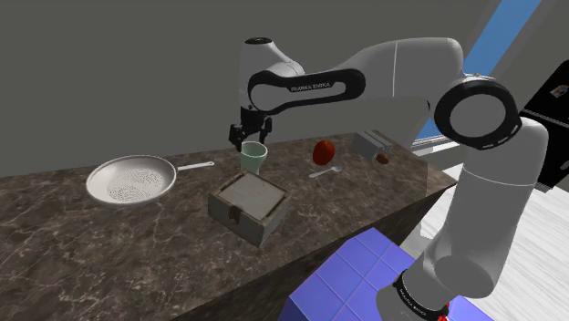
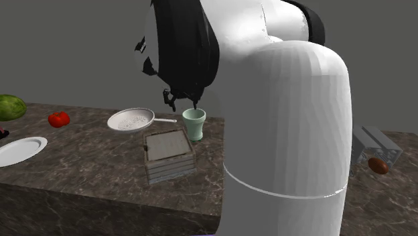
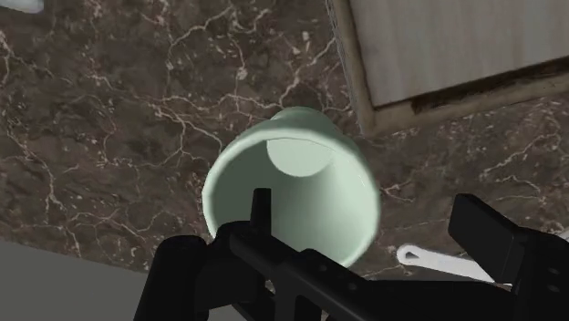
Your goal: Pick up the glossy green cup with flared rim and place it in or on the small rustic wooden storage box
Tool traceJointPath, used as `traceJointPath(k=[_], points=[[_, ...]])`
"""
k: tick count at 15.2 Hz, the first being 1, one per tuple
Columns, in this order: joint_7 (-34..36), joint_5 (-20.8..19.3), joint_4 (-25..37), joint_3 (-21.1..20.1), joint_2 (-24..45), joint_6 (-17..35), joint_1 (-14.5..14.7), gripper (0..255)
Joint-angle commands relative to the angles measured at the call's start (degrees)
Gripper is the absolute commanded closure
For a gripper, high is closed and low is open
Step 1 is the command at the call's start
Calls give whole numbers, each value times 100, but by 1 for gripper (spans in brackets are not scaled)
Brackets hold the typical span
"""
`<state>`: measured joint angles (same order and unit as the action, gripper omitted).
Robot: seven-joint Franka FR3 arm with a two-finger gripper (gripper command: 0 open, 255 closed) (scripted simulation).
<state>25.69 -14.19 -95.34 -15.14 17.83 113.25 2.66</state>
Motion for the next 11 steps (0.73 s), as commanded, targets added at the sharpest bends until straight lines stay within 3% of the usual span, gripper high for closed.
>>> traceJointPath(k=[1, 3, 11], points=[[121, -130, 538, 21, 500, -86, 114, 0], [165, -186, 837, 43, 760, -143, 181, 0], [223, -268, 533, 95, 943, 339, 146, 0]])
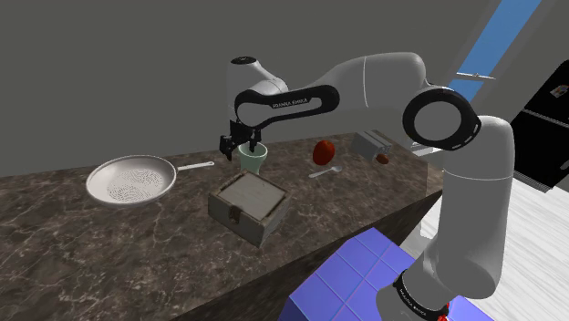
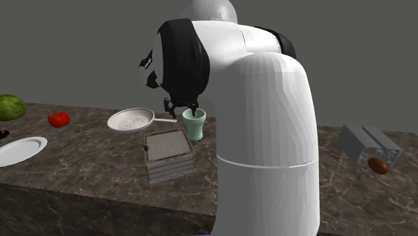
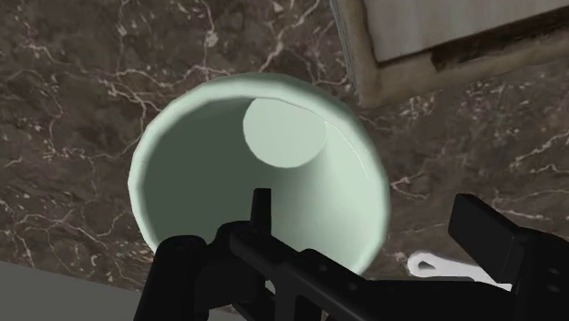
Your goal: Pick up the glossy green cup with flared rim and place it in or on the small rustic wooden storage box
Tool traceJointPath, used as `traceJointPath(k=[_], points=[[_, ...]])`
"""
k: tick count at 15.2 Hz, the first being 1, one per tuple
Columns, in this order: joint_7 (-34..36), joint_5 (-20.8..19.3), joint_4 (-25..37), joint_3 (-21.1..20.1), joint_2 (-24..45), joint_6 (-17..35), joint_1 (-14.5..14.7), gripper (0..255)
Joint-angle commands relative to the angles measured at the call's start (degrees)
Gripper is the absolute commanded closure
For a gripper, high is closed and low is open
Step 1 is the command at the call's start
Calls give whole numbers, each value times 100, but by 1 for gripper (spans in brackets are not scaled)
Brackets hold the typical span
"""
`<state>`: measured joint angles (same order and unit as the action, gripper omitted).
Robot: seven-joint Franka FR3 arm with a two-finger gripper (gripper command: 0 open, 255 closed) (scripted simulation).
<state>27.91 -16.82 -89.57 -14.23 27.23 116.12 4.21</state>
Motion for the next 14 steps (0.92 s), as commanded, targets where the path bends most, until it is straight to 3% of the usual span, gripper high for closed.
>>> traceJointPath(k=[1, 7, 8, 14], points=[[1, -6, -43, 5, 4, 52, -9, 0], [1, -6, -41, 5, 5, 51, -9, 0], [1, -6, -41, 5, 5, 51, -9, 255], [1, -6, -37, 5, 7, 49, -8, 255]])
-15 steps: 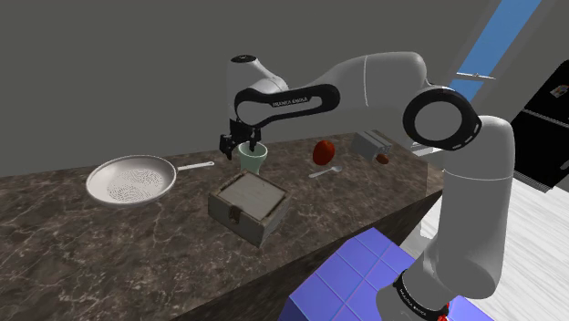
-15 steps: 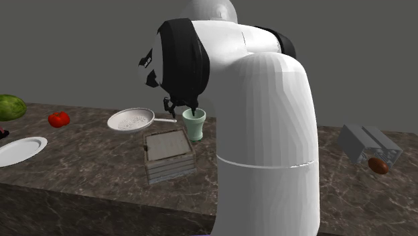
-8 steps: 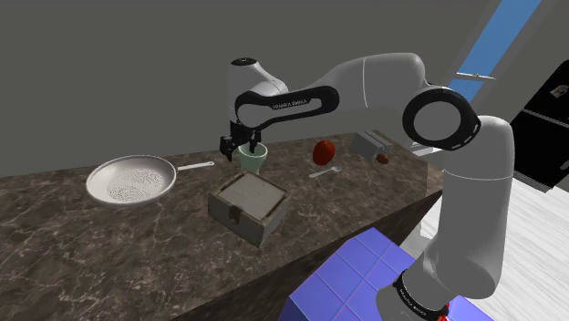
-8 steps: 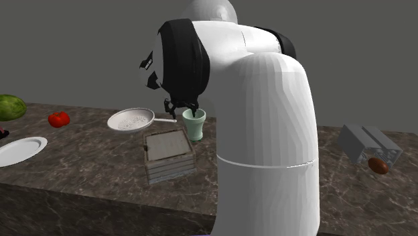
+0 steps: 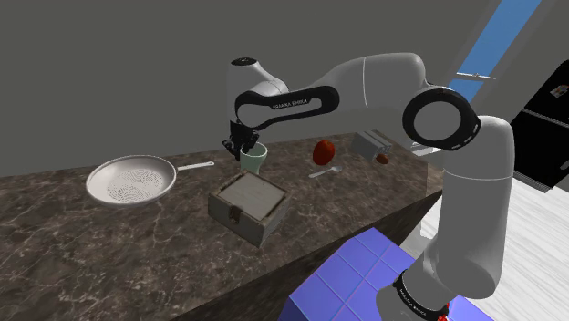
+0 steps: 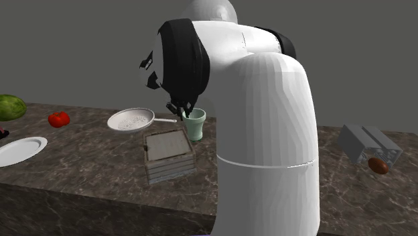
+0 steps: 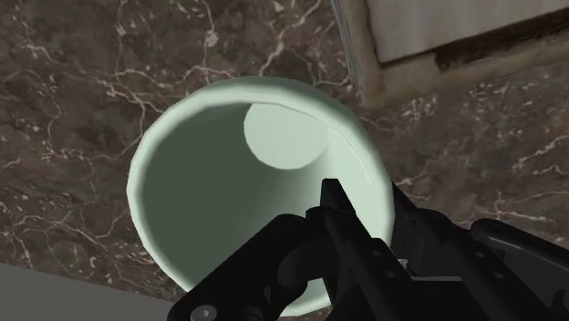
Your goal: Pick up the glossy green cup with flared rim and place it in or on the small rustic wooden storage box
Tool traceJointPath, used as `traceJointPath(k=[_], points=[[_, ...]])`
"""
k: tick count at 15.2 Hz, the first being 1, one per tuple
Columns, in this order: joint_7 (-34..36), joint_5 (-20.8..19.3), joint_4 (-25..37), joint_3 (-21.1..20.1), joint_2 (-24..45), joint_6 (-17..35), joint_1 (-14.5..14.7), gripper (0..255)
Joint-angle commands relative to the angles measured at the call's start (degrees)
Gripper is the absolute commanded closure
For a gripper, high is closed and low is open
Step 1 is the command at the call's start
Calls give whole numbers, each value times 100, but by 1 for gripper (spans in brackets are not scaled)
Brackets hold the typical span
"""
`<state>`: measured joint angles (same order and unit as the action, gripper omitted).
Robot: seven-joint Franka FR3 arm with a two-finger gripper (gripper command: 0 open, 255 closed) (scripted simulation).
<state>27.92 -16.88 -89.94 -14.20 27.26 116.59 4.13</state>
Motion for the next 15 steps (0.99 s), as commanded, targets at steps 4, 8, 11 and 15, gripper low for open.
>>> traceJointPath(k=[4, 8, 11, 15], points=[[-15, 12, 32, -5, -25, -57, -2, 255], [-75, 60, 202, -25, -118, -312, -3, 255], [-119, 91, 345, -38, -177, -508, -1, 255], [-175, 128, 561, -53, -239, -779, 7, 255]])
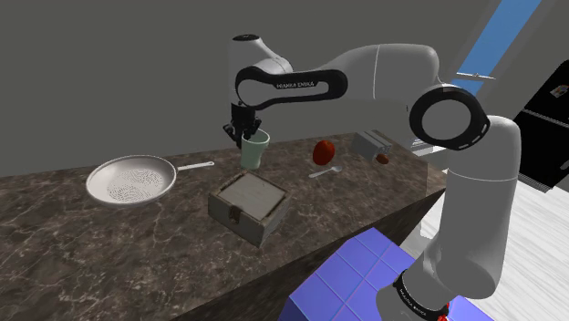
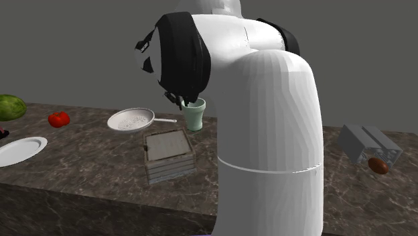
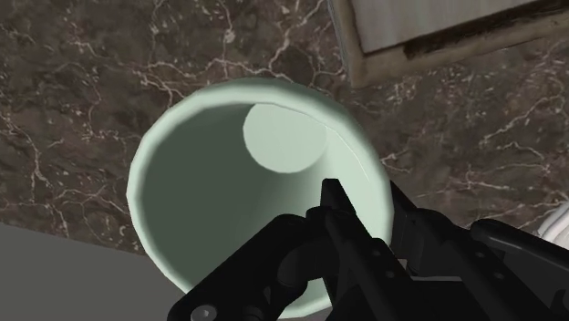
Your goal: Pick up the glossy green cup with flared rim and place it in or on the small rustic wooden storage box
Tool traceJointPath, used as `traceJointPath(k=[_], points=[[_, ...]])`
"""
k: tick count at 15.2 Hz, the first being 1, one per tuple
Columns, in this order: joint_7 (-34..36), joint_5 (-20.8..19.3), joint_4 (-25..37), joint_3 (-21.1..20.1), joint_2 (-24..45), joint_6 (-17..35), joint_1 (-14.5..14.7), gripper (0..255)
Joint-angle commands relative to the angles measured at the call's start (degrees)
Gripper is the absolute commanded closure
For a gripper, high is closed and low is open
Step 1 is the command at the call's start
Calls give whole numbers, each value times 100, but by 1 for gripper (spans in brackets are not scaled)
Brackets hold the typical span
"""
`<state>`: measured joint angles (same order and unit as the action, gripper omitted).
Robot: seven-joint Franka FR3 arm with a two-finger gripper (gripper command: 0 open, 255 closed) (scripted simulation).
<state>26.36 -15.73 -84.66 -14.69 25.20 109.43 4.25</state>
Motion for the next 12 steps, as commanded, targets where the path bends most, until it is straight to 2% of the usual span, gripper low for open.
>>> traceJointPath(k=[1, 12], points=[[-33, 21, 90, -7, -46, -133, -3, 255], [-177, 75, 871, -31, -90, -941, 51, 255]])
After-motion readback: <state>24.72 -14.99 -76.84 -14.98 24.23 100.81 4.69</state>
